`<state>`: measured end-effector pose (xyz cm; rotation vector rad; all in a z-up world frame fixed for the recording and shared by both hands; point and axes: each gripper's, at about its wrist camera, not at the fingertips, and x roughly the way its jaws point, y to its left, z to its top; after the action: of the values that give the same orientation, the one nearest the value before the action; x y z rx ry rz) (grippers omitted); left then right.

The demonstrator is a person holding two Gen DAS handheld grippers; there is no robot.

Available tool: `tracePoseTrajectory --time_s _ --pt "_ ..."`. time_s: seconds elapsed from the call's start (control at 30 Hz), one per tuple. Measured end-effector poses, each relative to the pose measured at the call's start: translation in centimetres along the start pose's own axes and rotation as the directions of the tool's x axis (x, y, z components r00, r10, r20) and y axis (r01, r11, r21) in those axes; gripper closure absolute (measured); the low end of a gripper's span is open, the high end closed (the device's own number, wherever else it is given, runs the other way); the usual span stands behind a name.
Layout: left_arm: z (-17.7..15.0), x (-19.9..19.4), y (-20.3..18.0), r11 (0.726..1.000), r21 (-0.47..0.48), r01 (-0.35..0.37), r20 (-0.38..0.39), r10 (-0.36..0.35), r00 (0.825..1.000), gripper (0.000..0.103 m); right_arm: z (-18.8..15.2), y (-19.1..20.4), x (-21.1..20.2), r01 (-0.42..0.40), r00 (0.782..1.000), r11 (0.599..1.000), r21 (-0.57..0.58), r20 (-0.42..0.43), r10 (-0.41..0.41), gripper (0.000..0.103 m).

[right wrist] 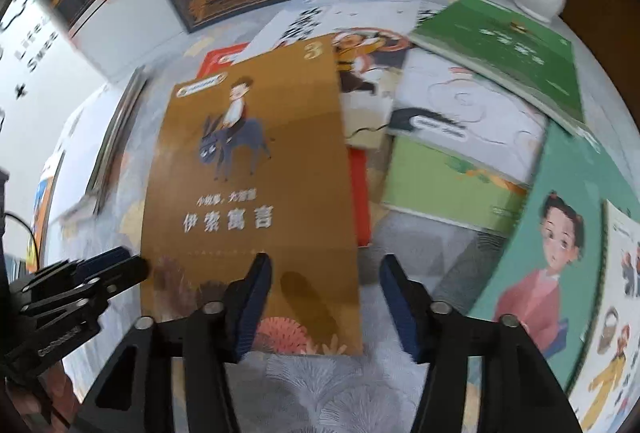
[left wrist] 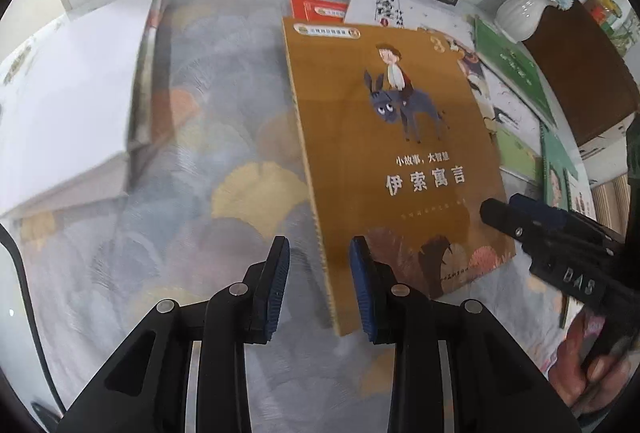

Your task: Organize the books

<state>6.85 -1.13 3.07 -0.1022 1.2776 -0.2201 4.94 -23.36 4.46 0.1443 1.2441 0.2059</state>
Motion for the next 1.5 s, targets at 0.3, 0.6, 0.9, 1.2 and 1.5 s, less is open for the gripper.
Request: tracePoseTrajectory --time_s 0.3,0.6,0.9,1.2,1.5 --pt "-0.7 0.3 -0.7 0.995 -0.097 -0.010 0.041 0.014 0.999 0.068 -0.6 -1.3 0.4 -0.066 0.998 0.998 -0.016 -0.010 0.066 0.056" --pt "-3.0 -0.7 -0.5 0.978 -0.171 0.118 0.051 -0.111 0.993 0.054 -2.9 0.6 -0.2 -0.121 0.992 0.983 -0.138 -0.041 0.117 0.055" --pt "-11.1 -2.7 1.0 0.951 -0.214 0.222 0.019 -0.223 0.975 0.055 -9.4 1.9 -1.8 -0.130 0.988 0.954 -0.269 -0.113 0.103 0.055" --pt "-11.3 -2.5 0.2 0.954 -0.210 0.213 0.038 -0.209 0.977 0.055 -11.4 1.9 -2.4 -0.085 0.996 0.973 -0.215 -0.054 0.075 0.055" --pt "-11.1 -7.1 0.8 0.784 -0.216 0.581 0.191 -0.550 0.813 0.055 -11.1 -0.5 -2.5 -0.207 0.978 0.974 -0.087 -0.050 0.203 0.049"
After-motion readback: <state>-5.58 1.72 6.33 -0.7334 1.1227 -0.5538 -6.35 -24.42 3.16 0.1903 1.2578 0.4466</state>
